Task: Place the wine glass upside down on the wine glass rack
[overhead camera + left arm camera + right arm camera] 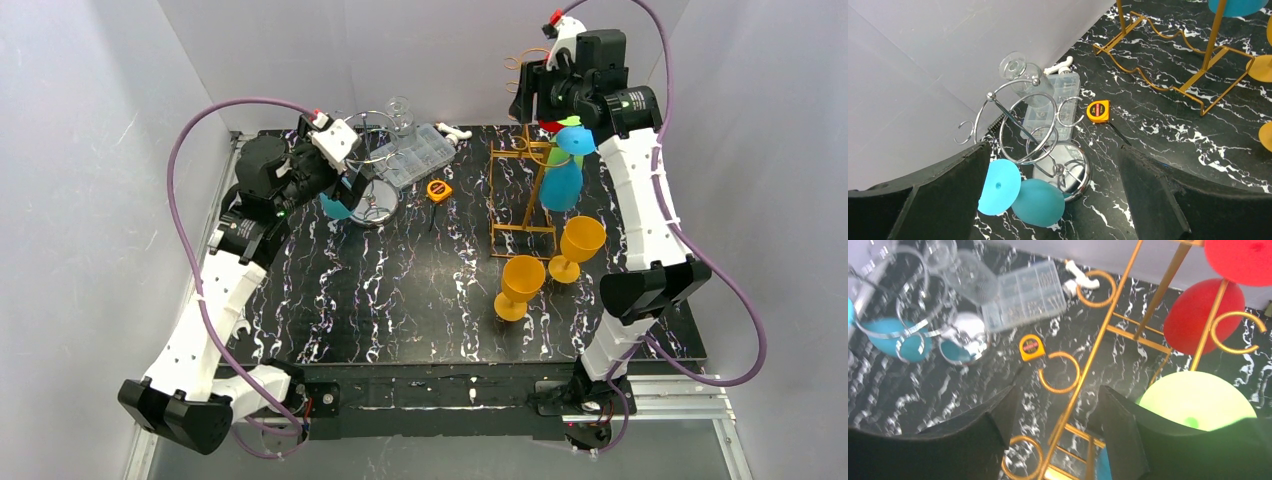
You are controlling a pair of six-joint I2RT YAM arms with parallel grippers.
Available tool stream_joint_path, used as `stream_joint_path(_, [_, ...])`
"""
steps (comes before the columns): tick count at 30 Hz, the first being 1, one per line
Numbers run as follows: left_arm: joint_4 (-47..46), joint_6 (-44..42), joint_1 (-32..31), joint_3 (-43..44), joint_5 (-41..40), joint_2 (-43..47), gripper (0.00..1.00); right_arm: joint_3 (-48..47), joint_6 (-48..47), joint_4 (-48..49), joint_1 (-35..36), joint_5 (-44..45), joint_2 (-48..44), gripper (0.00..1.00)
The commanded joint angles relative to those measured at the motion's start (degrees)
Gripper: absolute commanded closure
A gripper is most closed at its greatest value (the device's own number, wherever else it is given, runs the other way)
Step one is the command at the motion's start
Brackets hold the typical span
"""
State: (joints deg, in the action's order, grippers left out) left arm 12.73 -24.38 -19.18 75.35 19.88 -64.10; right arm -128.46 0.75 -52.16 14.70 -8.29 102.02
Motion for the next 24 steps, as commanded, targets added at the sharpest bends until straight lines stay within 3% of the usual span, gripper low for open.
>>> stream_joint_path(1, [-1.57, -1.39, 0.32, -2.89, 0.09, 3.42, 0.02, -0.49, 10.94, 10.48, 0.07, 2.91, -0.36, 0.36])
stream_joint_path(8, [-1.69, -0.69, 0.29, -3.50, 0.58, 3.91, 0.02, 5.18, 13.57, 15.41, 2.40, 11.10, -0.54, 0.40])
stream_joint_path(24, [-1.07, 2.67, 0.35, -2.78, -0.18, 2.79, 0.02, -5.28, 9.80, 9.31, 2.45, 16.05, 8.40, 0.53])
